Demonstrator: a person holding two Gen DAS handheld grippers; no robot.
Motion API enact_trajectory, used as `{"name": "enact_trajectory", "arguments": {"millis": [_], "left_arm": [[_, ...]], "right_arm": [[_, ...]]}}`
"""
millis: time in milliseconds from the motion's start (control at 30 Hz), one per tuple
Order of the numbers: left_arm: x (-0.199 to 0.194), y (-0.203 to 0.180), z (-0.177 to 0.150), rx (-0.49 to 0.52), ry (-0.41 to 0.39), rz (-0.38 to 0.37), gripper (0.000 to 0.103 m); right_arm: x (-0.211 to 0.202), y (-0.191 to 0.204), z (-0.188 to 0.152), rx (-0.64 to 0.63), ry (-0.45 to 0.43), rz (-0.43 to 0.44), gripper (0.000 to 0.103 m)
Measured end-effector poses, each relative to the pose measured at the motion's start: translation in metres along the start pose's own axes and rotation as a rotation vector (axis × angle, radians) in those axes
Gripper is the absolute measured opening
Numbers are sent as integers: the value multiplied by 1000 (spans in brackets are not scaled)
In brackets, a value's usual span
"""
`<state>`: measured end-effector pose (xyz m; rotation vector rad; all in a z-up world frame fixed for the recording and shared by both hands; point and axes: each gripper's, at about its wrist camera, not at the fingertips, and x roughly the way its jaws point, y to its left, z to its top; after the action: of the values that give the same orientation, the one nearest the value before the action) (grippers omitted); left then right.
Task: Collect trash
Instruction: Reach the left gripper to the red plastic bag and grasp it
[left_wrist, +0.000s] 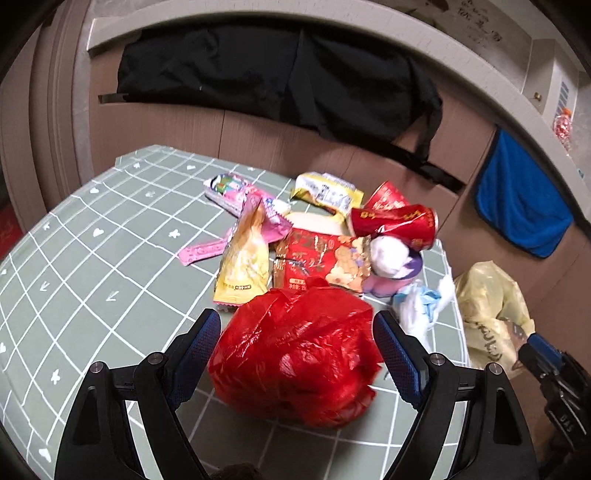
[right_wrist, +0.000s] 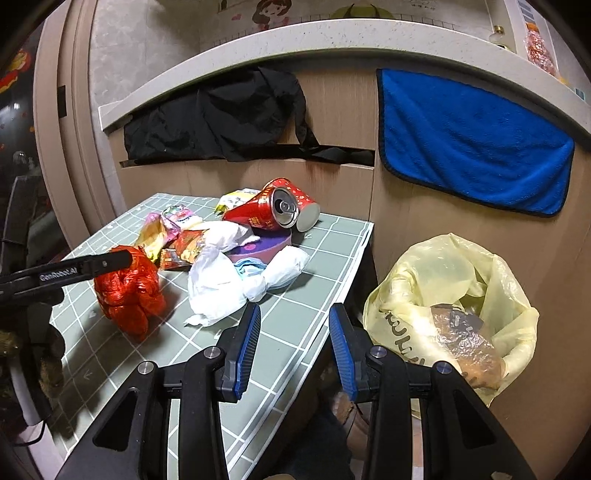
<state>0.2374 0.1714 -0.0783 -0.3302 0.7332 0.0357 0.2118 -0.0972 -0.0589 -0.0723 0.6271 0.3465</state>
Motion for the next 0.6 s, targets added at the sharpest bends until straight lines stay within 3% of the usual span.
{"name": "enact_trajectory", "arguments": {"millis": [267, 433, 533, 600], "left_arm": [[16, 10, -6, -57, 87, -22, 77], [6, 20, -3, -72, 102, -79, 59], [-12, 30, 3, -80, 68, -107, 54], [-35, 40, 10, -65, 2, -94, 53]], "right_arm": [[23, 0, 16, 21, 38, 47, 36], [35, 13, 31, 24, 56, 90, 36], [39, 29, 44, -12, 47, 92, 36], [44, 42, 55, -33, 44, 109, 36]]}}
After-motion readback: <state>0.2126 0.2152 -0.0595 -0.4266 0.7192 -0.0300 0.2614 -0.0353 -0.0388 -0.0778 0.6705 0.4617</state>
